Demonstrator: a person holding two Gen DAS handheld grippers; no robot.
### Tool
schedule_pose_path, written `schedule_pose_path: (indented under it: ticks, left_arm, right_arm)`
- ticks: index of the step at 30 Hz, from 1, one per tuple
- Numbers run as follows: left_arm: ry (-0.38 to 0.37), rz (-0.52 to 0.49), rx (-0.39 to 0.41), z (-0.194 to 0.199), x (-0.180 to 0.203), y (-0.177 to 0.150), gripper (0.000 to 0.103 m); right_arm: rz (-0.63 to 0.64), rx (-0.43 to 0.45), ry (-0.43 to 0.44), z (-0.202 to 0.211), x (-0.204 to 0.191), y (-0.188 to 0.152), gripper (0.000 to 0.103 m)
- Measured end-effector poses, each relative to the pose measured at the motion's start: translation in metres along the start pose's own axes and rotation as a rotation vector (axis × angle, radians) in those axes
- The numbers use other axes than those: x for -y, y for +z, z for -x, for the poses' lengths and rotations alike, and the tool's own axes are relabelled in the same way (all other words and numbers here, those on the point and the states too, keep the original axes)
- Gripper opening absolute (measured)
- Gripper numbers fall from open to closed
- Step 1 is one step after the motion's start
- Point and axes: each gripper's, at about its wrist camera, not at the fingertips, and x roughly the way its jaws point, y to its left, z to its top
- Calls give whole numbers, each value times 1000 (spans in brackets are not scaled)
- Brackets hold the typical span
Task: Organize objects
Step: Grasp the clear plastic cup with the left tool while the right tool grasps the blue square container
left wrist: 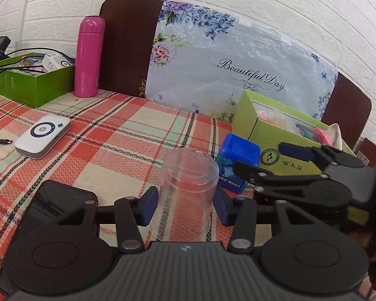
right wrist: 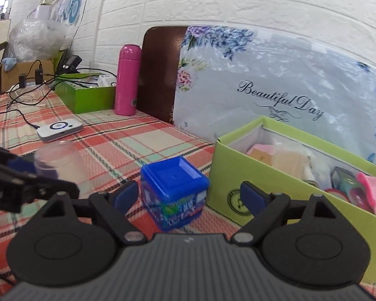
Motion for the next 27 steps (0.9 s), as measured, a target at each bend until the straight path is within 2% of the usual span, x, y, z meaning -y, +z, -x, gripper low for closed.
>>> schedule_pose_path:
  ticks: [6, 9, 13, 18, 22, 27]
  left_arm:
    - [3, 16, -9, -3, -7, -1, 51]
    - [4, 8, -10, -3, -5, 0, 51]
    - [-4, 1, -18, -4, -2, 0, 51]
    - [-57, -45, -43, -7, 16, -2, 51]
    - [-118, -104, -65, -14, 43, -5, 51]
    - [-238, -166, -99, -29, 89, -9, 51]
  right_arm:
    - [16, -16, 18, -25, -6, -1, 88]
    - [22, -38, 40, -29, -7, -2, 69]
    - [10, -47, 12, -16, -7, -4, 64]
    - [-106, -84, -48, 22, 15, -17, 62]
    - [-163, -117, -157, 64, 33, -41, 62]
    - [-289, -156, -331, 115, 61, -72, 62]
